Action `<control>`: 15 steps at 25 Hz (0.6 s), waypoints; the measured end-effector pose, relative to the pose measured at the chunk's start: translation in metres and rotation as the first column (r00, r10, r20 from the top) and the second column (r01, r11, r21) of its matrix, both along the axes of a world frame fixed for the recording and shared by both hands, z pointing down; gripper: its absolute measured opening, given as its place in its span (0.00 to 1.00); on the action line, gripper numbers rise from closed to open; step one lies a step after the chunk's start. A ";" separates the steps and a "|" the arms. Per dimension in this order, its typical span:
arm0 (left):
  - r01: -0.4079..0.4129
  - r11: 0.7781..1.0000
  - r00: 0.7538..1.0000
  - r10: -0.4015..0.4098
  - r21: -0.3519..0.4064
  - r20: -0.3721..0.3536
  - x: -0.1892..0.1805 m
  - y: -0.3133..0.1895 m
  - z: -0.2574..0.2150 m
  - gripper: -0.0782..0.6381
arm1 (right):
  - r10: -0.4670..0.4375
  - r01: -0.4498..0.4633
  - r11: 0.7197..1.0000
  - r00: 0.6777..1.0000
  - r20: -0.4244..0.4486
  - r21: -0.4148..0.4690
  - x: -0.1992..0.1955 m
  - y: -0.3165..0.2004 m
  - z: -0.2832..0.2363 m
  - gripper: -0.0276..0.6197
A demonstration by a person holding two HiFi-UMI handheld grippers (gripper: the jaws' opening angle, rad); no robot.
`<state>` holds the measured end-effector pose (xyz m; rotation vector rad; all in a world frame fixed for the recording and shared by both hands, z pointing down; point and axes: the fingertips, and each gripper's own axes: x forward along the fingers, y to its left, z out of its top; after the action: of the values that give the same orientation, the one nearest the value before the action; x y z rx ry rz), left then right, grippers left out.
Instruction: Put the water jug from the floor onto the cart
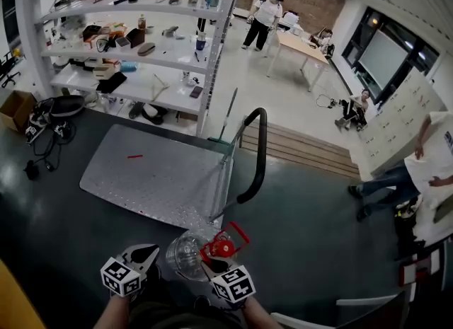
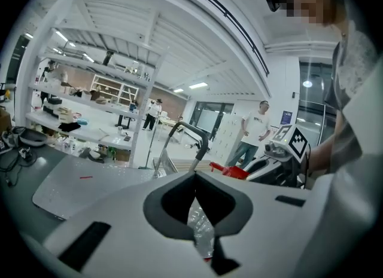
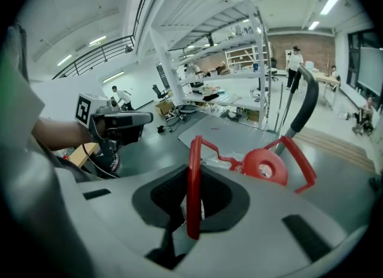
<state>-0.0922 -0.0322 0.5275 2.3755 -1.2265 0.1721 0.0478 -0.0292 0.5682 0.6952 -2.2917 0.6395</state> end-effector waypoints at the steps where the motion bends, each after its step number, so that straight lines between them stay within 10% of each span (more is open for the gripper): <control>1: -0.006 1.000 1.000 0.006 -0.001 -0.003 -0.011 -0.009 0.000 0.12 | 0.009 -0.009 1.000 1.000 -0.004 -0.004 -0.009 -0.008 0.001 0.09; 15: -0.113 0.994 0.993 0.113 0.014 -0.021 -0.163 -0.107 0.000 0.12 | 0.151 -0.151 0.989 0.988 -0.044 0.006 -0.151 -0.115 0.011 0.09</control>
<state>-0.2555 -0.1388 0.5277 2.4528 -1.0870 0.1745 -0.1036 -0.1438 0.5793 0.8823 -2.2147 0.6839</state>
